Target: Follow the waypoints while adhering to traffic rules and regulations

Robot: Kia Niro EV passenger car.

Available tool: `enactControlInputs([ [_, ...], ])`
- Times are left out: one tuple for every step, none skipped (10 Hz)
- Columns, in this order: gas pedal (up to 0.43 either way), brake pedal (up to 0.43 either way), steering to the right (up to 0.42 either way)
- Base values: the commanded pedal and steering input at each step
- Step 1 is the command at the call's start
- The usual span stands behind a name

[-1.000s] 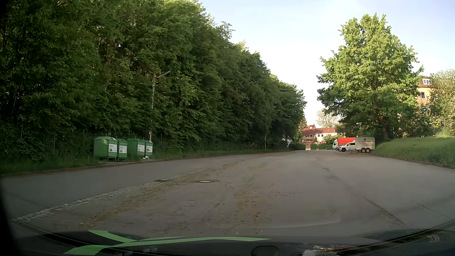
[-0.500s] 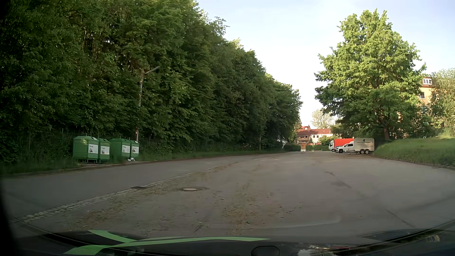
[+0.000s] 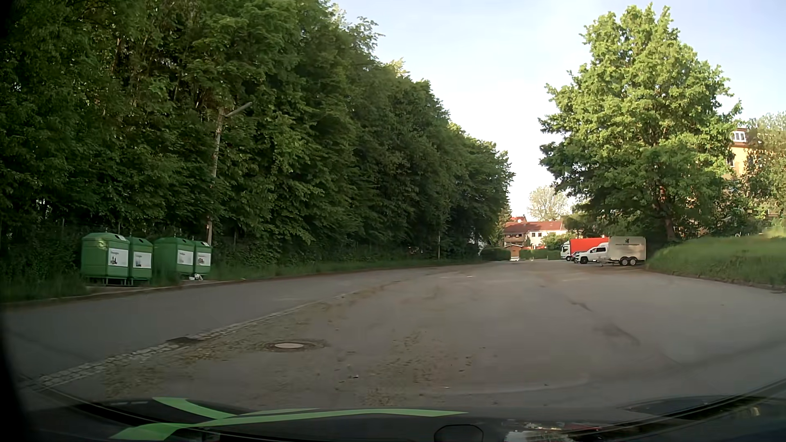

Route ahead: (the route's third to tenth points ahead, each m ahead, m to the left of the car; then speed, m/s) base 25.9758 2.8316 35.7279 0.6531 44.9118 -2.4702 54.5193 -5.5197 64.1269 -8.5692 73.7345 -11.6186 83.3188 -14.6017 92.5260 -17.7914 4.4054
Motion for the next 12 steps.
enactControlInputs([
  [0.228, 0.000, 0.038],
  [0.228, 0.000, 0.037],
  [0.228, 0.000, 0.033],
  [0.228, 0.000, 0.023],
  [0.228, 0.000, 0.016],
  [0.228, 0.000, 0.010],
  [0.228, 0.000, 0.003],
  [0.228, 0.000, -0.009],
  [0.228, 0.000, -0.024],
  [0.228, 0.000, -0.034],
  [0.220, 0.000, -0.045],
  [0.220, 0.000, -0.055],
])
